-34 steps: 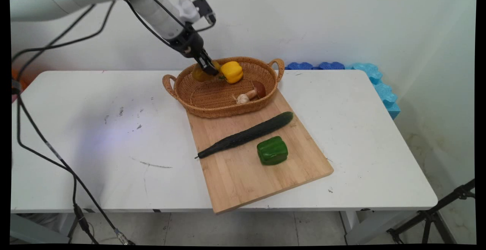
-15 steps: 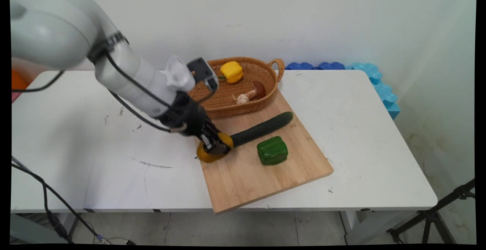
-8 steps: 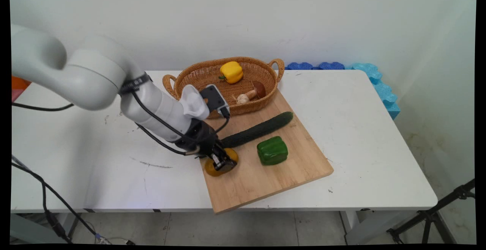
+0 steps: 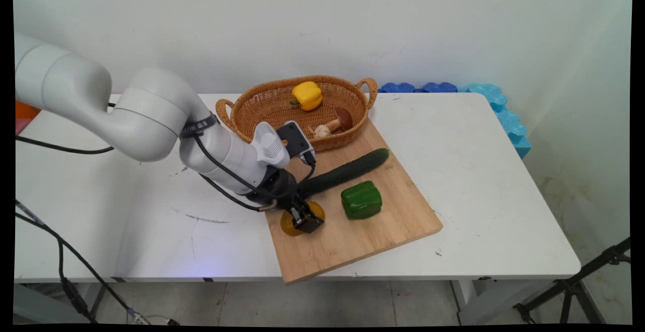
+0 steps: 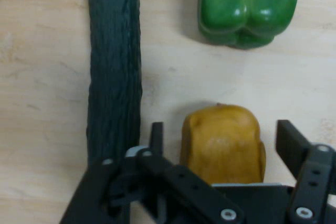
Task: Place the picked object on the cutting board
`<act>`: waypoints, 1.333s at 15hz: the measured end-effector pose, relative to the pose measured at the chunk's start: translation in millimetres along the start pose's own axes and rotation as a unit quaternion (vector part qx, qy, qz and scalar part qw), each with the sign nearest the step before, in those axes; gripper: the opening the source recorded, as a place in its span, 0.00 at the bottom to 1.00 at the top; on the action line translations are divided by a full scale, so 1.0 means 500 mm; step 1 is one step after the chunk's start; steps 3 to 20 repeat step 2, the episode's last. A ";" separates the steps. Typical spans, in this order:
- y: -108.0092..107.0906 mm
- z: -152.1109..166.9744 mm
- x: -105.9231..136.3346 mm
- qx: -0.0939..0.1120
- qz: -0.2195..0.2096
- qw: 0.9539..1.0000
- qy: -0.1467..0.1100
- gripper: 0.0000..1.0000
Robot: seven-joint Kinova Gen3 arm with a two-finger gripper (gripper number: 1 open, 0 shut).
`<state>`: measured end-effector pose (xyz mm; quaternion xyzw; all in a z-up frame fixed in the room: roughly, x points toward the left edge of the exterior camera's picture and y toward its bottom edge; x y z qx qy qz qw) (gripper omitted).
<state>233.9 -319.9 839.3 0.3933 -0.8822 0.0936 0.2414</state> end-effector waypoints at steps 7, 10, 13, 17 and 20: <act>-0.002 -0.003 0.005 -0.002 0.005 1.000 0.008 1.00; -0.002 -0.003 0.005 -0.002 0.005 1.000 0.008 1.00; -0.002 -0.003 0.005 -0.002 0.005 1.000 0.008 1.00; -0.002 -0.003 0.005 -0.002 0.005 1.000 0.008 1.00; -0.002 -0.003 0.005 -0.002 0.005 1.000 0.008 1.00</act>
